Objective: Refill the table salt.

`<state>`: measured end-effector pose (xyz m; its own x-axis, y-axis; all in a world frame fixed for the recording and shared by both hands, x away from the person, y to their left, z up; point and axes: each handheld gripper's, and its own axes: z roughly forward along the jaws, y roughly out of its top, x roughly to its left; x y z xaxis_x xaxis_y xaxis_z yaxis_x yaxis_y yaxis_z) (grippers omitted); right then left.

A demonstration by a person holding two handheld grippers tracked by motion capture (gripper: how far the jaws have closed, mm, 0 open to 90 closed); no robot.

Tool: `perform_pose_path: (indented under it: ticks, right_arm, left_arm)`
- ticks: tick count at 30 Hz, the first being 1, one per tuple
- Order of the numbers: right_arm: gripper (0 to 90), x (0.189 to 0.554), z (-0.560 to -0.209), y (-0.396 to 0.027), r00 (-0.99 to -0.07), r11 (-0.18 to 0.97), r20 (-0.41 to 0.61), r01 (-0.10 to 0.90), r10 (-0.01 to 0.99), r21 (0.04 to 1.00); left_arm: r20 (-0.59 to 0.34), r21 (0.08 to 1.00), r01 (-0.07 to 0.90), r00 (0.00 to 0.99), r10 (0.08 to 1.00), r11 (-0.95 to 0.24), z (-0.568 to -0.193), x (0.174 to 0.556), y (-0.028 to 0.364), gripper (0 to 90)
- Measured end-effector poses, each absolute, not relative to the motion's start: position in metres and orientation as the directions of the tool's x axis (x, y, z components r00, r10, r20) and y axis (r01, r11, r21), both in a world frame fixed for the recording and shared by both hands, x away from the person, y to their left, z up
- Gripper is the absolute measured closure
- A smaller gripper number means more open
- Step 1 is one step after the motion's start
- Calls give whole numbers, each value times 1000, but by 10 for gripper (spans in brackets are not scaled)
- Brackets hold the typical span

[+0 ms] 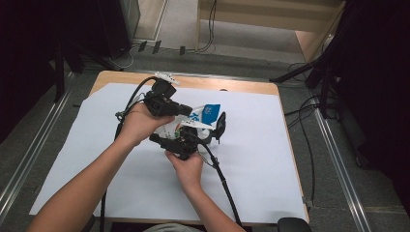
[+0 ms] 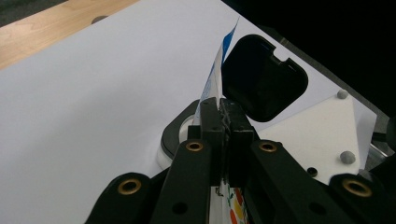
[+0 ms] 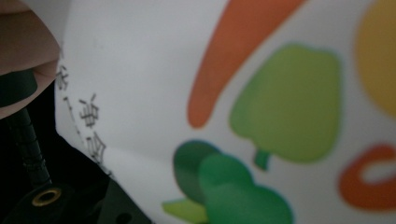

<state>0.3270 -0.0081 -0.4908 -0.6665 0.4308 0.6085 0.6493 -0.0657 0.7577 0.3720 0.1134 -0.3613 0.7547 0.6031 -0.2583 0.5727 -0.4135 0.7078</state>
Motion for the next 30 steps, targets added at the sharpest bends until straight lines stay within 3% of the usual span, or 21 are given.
perform_pose_path:
  ticks: [30]
  right_arm:
    - [589,321,-499,-17,-704,51,490,596,514,802]
  left_arm:
    - [-278,714,562,775,567,-418,-368,369,123,900]
